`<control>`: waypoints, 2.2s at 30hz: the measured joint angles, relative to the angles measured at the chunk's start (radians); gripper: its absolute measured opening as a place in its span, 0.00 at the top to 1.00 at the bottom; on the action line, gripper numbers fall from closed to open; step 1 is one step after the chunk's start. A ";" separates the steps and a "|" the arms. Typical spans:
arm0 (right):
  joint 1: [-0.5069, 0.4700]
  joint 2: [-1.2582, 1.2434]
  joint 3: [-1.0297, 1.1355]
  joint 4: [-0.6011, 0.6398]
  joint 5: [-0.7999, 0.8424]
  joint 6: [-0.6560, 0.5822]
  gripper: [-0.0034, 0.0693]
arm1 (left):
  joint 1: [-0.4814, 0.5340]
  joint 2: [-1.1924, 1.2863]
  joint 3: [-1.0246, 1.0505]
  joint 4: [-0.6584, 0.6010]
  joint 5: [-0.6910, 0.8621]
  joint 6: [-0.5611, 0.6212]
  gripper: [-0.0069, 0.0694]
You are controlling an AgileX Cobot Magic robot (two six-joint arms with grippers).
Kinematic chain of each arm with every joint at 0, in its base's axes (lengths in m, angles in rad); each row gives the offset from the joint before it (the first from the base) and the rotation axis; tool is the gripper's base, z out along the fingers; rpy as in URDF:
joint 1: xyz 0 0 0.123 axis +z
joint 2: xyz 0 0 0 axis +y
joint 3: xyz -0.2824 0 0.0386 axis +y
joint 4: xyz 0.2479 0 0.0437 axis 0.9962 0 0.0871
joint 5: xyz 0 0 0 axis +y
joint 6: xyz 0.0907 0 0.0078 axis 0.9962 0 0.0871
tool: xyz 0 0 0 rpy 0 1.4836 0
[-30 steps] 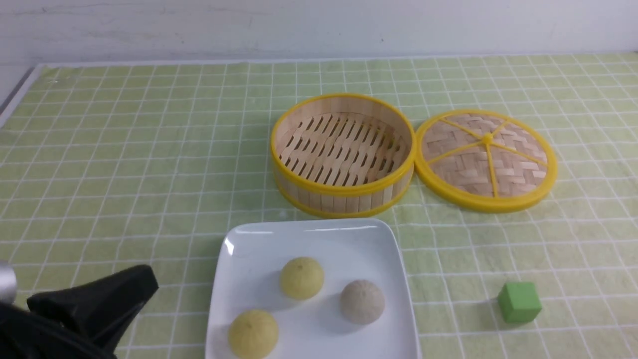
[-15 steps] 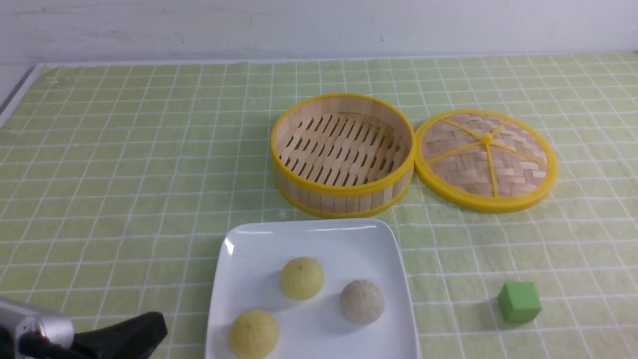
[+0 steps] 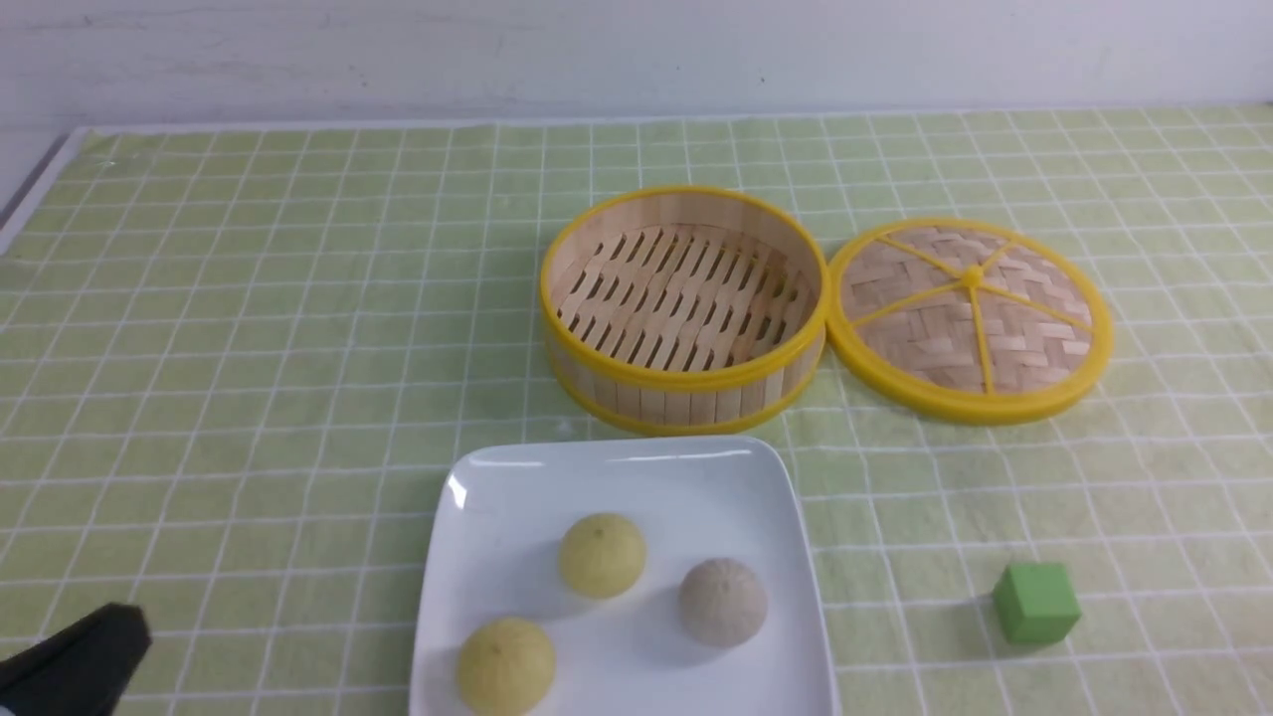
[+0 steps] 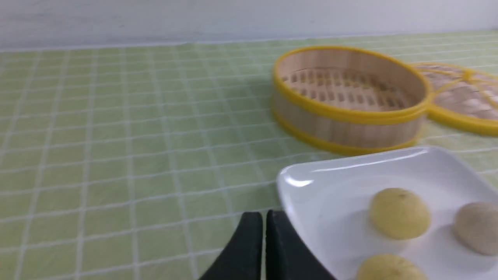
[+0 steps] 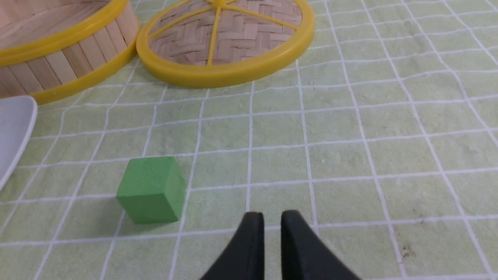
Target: Put the steamed buns into the plate on the green tablecloth.
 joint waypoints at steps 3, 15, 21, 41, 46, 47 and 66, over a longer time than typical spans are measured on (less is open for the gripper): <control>0.000 0.000 0.000 0.000 0.000 0.000 0.82 | 0.144 -0.064 0.000 0.020 0.159 0.000 0.85; 0.000 0.000 0.001 0.000 -0.002 0.000 0.80 | 0.179 -0.092 0.053 0.111 0.131 -0.098 0.84; 0.000 0.000 0.001 -0.001 -0.004 0.000 0.79 | 0.152 -0.112 0.165 0.147 0.092 -0.150 0.82; 0.000 0.000 0.002 -0.001 -0.004 0.000 0.76 | 0.190 -0.113 0.175 0.148 0.054 -0.154 0.79; 0.000 0.000 0.002 -0.001 -0.004 0.000 0.75 | 0.190 -0.113 0.175 0.148 0.054 -0.154 0.79; 0.000 0.000 0.002 -0.001 -0.004 0.000 0.75 | 0.190 -0.113 0.175 0.148 0.054 -0.154 0.79; 0.000 0.000 0.002 -0.001 -0.005 0.000 0.73 | 0.190 -0.113 0.175 0.148 0.053 -0.154 0.77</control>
